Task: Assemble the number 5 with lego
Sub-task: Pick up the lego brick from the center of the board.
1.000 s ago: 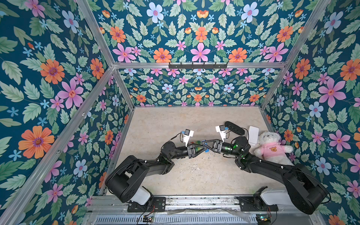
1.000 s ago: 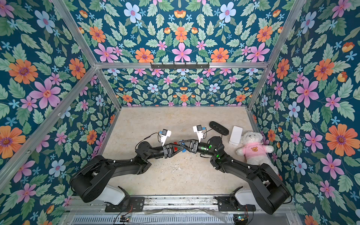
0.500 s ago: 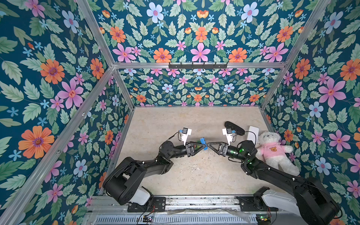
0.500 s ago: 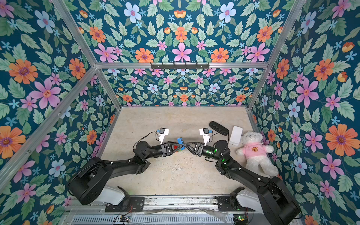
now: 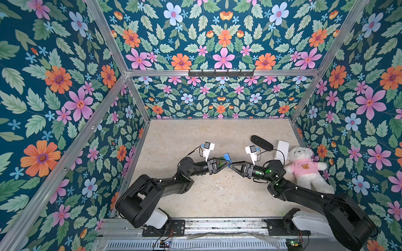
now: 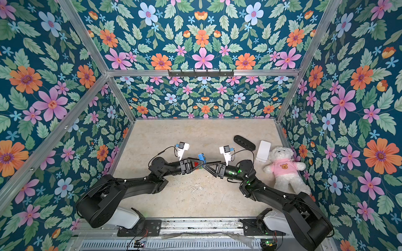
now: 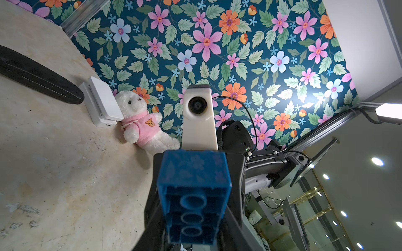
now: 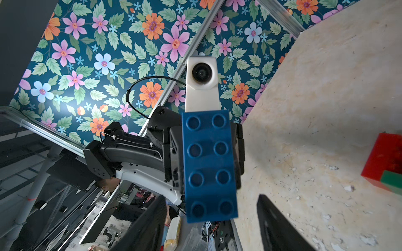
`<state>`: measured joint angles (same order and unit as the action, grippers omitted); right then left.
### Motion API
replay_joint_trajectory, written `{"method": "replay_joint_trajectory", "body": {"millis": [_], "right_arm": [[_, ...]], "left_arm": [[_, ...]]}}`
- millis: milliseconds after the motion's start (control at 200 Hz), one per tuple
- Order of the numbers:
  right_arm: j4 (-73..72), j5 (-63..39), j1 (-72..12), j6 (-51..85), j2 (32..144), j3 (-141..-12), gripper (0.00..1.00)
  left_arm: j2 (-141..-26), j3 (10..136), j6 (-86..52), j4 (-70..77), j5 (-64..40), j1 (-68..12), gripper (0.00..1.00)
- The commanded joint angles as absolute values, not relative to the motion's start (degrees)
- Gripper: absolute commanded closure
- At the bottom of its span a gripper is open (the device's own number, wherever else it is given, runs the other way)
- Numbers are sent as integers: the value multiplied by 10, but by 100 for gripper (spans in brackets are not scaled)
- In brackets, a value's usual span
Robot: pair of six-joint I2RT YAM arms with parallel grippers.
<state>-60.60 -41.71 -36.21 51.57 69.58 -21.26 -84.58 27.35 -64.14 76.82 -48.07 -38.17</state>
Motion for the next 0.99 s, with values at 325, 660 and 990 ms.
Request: {"method": "replay_joint_trajectory", "body": {"millis": [325, 660, 990], "right_arm": [[-627, -425, -361, 510, 691, -222, 55], [-616, -430, -358, 499, 685, -229, 71], [-586, -415, -355, 491, 675, -226, 73]], "left_arm": [[-860, 276, -667, 822, -502, -381, 77], [-864, 281, -674, 825, -509, -382, 75], [-859, 283, -664, 796, -498, -379, 41]]}}
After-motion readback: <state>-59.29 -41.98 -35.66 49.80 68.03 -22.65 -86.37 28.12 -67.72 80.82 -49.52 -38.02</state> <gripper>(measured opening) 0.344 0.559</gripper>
